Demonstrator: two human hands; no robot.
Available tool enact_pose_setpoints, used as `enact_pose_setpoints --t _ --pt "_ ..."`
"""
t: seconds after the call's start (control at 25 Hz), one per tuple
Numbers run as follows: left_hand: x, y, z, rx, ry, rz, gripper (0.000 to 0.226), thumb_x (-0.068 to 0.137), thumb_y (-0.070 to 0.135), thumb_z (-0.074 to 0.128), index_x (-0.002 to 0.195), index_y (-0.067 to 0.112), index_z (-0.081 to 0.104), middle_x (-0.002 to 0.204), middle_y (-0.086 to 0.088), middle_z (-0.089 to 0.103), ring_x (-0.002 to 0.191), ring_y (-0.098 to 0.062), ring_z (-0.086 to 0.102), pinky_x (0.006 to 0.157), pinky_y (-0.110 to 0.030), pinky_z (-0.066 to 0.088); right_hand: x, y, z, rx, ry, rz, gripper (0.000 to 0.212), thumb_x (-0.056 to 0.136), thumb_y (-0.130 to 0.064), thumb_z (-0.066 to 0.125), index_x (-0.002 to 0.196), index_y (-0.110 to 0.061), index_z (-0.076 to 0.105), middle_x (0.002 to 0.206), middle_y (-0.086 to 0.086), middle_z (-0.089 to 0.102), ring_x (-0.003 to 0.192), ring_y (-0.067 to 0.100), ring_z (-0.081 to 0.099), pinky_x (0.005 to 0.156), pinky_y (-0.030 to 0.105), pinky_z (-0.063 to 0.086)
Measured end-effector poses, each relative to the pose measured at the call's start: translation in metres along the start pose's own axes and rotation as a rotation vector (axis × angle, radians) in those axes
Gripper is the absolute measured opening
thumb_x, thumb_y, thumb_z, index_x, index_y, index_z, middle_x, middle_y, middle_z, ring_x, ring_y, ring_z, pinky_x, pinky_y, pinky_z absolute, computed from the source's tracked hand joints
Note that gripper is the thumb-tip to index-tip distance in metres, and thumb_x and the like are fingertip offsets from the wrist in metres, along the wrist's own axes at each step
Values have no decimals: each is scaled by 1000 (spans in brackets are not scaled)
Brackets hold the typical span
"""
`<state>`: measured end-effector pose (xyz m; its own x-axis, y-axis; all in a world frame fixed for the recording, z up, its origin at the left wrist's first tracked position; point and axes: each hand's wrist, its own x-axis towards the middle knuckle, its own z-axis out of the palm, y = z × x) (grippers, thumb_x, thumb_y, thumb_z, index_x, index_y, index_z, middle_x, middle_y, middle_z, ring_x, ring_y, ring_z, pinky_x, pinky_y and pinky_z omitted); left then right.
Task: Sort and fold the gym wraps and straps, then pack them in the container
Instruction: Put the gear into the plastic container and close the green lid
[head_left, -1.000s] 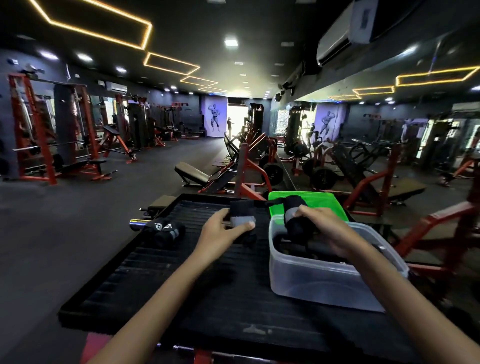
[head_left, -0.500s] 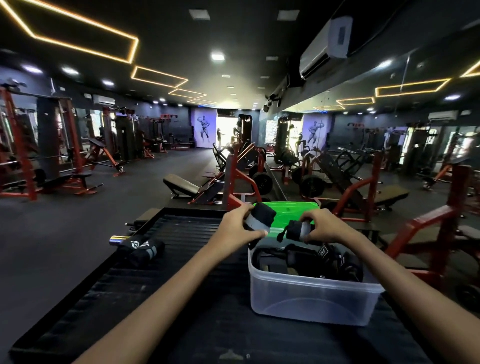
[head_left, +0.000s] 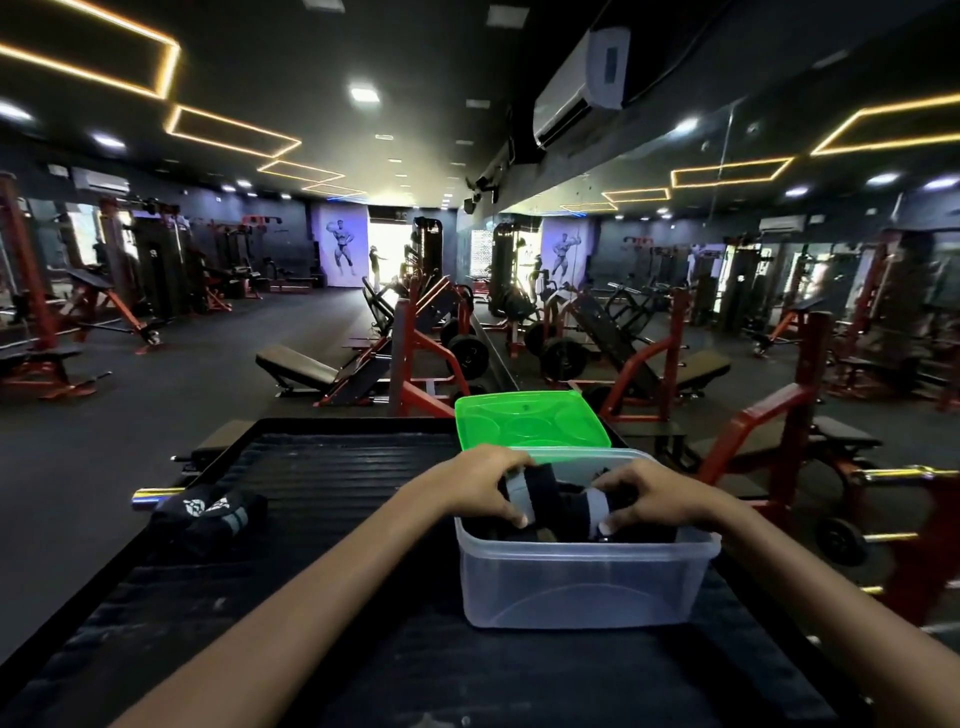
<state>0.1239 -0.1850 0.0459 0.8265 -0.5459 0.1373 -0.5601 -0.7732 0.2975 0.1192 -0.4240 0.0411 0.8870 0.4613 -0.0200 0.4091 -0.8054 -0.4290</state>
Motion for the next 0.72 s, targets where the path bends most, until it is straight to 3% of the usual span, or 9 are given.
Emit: enact_pose_setpoints --t 0.12,0.16,0.24,0.36,0.56,0.72 --pt "6 -2 5 69 -72 23 69 77 26 75 138 14 44 127 -10 47 116 -23 46 98 -34 40 1 7 3 1 27 8 19 78 -15 74 69 -30 65 88 -9 59 86 4 55 84 24 42" --pt "7 -2 5 77 -83 19 69 78 27 74 139 14 43 124 -11 44 114 -24 45 96 -32 40 4 7 3 -40 26 27 10 78 -16 75 72 -19 67 89 -2 60 87 9 56 85 28 43" --pt "8 -3 3 94 -121 0 65 81 27 72 138 13 44 119 -14 47 112 -26 47 91 -30 39 10 7 -2 -93 35 45 19 73 -16 78 89 -6 73 93 5 69 85 10 58 84 30 48" --pt "14 -3 -1 69 -231 -34 58 83 26 69 136 16 48 116 -14 56 111 -27 52 86 -29 40 10 -2 -13 -159 54 98 36 66 -17 82 101 -15 74 86 -7 69 82 6 60 72 18 45" --pt "31 6 5 273 -301 -94 73 87 39 63 147 22 25 132 -17 38 123 -29 40 98 -33 36 23 -10 -12 -252 -11 183 36 59 -22 84 94 -19 75 83 -5 69 81 10 62 76 25 49" --pt "40 5 5 165 -346 -125 73 85 31 67 146 20 29 138 -16 42 125 -29 42 101 -32 38 41 -16 -13 -330 -118 252 33 50 -21 88 81 -18 77 84 0 74 81 15 68 72 28 54"
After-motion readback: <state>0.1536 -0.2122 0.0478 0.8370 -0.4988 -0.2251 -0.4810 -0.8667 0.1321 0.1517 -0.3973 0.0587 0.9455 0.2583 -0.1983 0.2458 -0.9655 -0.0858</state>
